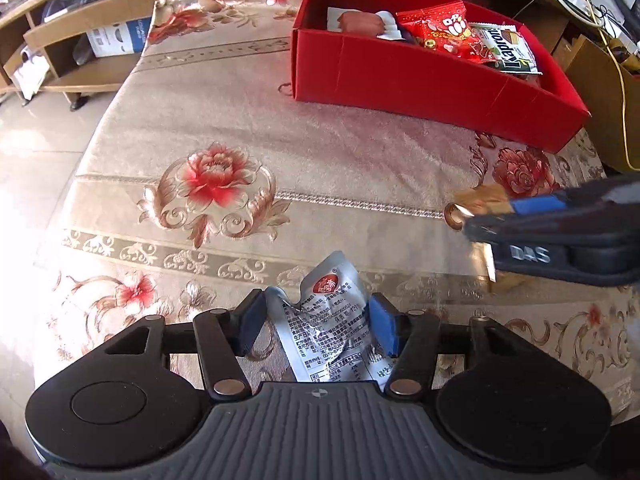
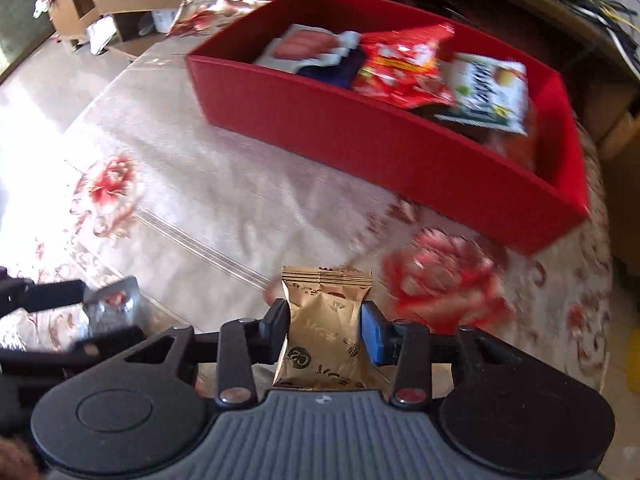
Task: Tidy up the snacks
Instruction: 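Carry the silver and gold packs over the red box with both grippers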
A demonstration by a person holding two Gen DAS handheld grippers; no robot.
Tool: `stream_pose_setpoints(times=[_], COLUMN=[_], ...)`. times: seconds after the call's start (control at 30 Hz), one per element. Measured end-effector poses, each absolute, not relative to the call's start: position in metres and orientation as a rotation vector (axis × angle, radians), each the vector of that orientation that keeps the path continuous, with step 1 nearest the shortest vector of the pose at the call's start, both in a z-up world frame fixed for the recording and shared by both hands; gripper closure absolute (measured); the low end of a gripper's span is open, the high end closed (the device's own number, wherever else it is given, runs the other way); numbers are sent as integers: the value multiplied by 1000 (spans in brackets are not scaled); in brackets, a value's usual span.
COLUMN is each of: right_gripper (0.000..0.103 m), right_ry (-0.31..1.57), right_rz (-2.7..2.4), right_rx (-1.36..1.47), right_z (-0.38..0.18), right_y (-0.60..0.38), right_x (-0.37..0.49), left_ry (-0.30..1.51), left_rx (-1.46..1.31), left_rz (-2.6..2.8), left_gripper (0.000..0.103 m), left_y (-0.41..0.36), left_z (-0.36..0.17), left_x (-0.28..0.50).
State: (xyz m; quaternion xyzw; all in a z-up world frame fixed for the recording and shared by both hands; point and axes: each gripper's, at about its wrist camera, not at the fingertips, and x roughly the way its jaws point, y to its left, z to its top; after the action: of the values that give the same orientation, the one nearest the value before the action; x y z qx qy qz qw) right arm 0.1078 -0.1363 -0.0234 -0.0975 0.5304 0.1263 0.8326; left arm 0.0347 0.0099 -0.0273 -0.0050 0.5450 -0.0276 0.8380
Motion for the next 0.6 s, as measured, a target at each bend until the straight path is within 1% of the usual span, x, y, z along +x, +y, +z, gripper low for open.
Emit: stream_pose_setpoints(times=[0.3,0.4,0.43,0.5,0.6], right_gripper=[68,68,68,68,68], right_ry=[1113,1108,1111,1116,1122], right_rz=[248,249,248,244,247], right_rx=[-146,-125,-117,-107,-102], right_z=[-16,-14,-15,-16,-17], right_y=[-159,-165,-167,-172,-175], right_x=[105,104,105,105,105], left_ry=[1098,1109,1115,1131,1138], left_rx=[54,8,-14,-57,-38], left_rz=[-113,-102,-99,-97,-71], left_gripper=[40,39,37,18,15], left_y=[-22,-17,-15,-14,-23], left_z=[-29,-30,-30,-31,-34], left_x=[50,57,58,59,59])
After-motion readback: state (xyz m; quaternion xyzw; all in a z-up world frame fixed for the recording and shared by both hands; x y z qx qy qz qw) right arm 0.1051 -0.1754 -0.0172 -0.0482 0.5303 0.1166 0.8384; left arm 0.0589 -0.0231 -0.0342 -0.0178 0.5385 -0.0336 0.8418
